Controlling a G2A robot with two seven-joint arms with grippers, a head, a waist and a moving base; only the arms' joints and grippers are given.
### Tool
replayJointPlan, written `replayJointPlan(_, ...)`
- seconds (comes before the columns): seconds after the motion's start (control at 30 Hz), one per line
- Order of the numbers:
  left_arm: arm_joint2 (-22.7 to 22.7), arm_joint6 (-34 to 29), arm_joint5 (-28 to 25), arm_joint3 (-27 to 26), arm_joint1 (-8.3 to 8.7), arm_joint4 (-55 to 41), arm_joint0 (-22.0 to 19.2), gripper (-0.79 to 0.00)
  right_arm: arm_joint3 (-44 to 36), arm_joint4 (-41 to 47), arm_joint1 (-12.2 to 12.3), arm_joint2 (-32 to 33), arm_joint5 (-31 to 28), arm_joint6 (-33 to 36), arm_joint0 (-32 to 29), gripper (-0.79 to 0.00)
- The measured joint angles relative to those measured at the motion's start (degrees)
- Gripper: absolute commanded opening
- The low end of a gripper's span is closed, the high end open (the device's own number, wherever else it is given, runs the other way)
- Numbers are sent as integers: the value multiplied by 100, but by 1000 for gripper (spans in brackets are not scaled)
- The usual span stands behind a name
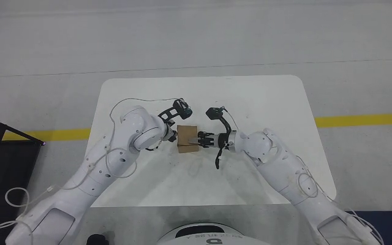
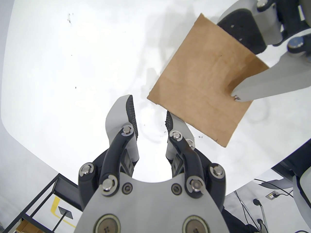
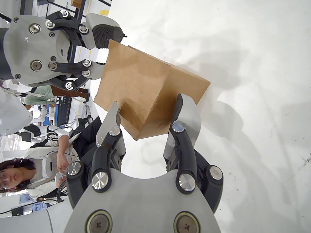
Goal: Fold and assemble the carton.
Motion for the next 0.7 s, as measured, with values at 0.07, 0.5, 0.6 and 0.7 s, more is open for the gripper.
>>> replayJointPlan(0.07,6,-18,-7,11,-4,23,-5,-428,7,6,0,-2,1,-11,3,-363)
replayJointPlan(0.5,5,-45,14,57,-24,201,3,-431,58,11,0,-23,19,-5,39,-428)
replayJointPlan(0.6,-22,-61,5,79,-22,240,13,-431,64,13,1,-24,13,-5,42,-431)
replayJointPlan(0.7,-86,-73,5,90,-11,263,35,-428,72,24,1,-28,19,-2,47,-428)
